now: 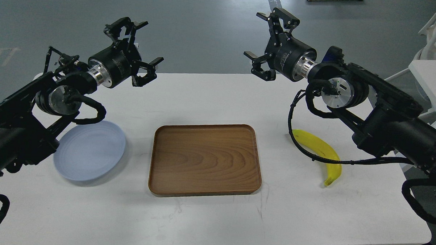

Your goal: Place banana on plate with both arms

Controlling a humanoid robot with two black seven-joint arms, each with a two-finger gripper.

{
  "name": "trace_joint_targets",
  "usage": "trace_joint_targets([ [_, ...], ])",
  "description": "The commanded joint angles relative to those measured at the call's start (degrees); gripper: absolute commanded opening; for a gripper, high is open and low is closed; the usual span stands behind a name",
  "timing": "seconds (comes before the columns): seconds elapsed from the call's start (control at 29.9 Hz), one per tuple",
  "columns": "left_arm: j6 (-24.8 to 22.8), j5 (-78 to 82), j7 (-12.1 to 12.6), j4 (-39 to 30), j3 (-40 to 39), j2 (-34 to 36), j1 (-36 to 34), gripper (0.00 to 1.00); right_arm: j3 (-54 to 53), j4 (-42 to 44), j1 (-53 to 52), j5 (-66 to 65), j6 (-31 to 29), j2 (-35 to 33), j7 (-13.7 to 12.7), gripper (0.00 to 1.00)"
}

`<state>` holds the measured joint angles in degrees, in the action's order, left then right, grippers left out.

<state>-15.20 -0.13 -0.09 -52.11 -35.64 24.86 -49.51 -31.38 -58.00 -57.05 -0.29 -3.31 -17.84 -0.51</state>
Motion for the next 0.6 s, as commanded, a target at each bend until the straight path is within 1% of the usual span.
trace_joint_targets([
  [0.0, 0.0, 0.13, -0.18, -0.01, 0.13, 0.01, -0.06, 0.98, 0.0, -0.01, 0.09, 0.03, 0.23, 0.0, -0.02, 1.0],
  [0.57, 0.09, -0.05, -0.18, -0.01, 0.13, 0.71, 0.55, 0.98, 0.35, 0.52, -0.35, -0.24, 0.76, 2.37, 0.07, 1.0],
])
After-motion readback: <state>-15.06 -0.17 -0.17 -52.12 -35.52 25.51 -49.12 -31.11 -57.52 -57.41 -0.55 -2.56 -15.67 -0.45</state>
